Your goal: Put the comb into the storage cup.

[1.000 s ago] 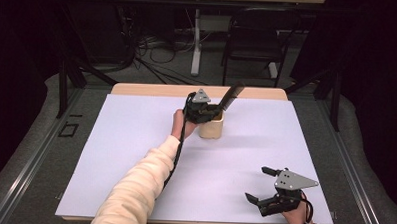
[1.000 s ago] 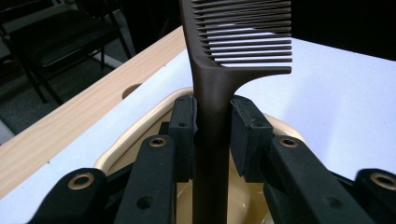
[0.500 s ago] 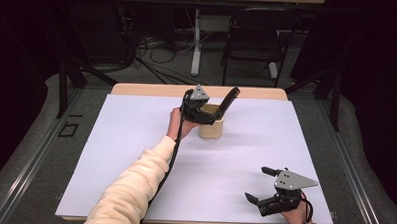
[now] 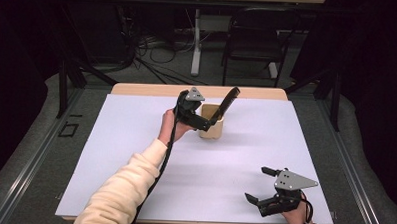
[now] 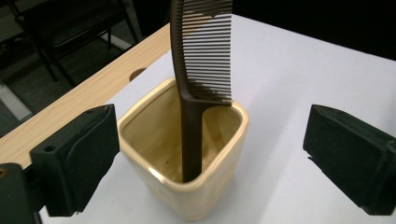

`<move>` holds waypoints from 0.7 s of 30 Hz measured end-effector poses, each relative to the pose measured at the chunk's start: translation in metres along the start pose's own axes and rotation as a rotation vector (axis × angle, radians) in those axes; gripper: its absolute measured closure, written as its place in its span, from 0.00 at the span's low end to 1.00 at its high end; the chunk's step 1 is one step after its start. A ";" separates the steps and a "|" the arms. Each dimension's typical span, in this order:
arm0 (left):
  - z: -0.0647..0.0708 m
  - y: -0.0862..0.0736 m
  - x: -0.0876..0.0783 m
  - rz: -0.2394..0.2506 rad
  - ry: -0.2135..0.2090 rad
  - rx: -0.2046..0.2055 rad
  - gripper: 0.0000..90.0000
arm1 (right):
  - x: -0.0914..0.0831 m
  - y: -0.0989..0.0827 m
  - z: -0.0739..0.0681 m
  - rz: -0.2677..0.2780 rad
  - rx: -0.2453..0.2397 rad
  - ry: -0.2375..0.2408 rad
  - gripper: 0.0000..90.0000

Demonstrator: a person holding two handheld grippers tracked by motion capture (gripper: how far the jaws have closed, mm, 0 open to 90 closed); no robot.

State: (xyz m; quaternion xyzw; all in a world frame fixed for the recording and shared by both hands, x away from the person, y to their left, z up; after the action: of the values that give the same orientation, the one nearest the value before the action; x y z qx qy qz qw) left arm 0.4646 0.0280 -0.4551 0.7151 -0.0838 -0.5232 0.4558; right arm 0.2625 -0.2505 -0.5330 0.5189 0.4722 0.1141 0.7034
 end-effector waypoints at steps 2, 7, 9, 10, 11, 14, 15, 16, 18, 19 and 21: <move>0.000 -0.003 -0.005 -0.007 0.006 0.000 0.02 | 0.000 0.000 0.000 0.000 -0.006 -0.002 0.00; -0.001 -0.011 -0.013 -0.010 0.016 -0.019 0.00 | 0.000 0.000 0.001 -0.002 -0.005 -0.004 0.00; -0.001 -0.015 -0.017 -0.016 0.023 -0.021 0.00 | 0.000 0.000 0.000 0.000 -0.002 -0.002 0.00; -0.001 -0.017 -0.019 -0.014 0.021 -0.024 0.00 | 0.000 0.000 0.000 -0.002 -0.002 -0.001 0.00; -0.001 -0.018 -0.020 -0.017 0.024 -0.025 0.00 | 0.000 0.000 0.001 -0.003 -0.003 -0.002 0.00; -0.001 -0.024 -0.027 -0.018 0.034 -0.029 0.00 | 0.000 0.000 0.001 -0.004 -0.005 -0.002 0.00; -0.001 -0.026 -0.028 -0.020 0.040 -0.028 0.00 | 0.001 0.000 0.001 -0.004 -0.006 -0.003 0.00; -0.001 -0.027 -0.030 -0.023 0.042 -0.029 0.00 | 0.001 0.000 0.001 -0.002 -0.006 -0.003 0.00; -0.001 -0.030 -0.033 -0.024 0.046 -0.029 0.00 | 0.001 0.000 0.001 -0.001 -0.006 -0.003 0.00; -0.001 -0.031 -0.035 -0.025 0.045 -0.029 0.00 | 0.001 0.000 0.001 -0.004 -0.007 -0.003 0.00; -0.001 -0.034 -0.038 -0.025 0.052 -0.031 0.00 | 0.001 0.000 0.001 -0.004 -0.005 -0.004 0.00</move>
State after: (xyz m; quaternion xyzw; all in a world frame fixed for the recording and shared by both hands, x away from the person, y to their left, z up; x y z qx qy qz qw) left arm 0.4364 0.0701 -0.4546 0.7223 -0.0549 -0.5116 0.4621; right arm 0.2634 -0.2505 -0.5332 0.5165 0.4716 0.1131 0.7057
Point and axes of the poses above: each handheld gripper's, and its own axes: x roughly forward along the jaws, y roughly out of its top, z roughly to its right, the point moved 2 cm from there along x, roughly forward along the jaws, and after that the axes turned 8 degrees about -z, right-handed, at the moved point
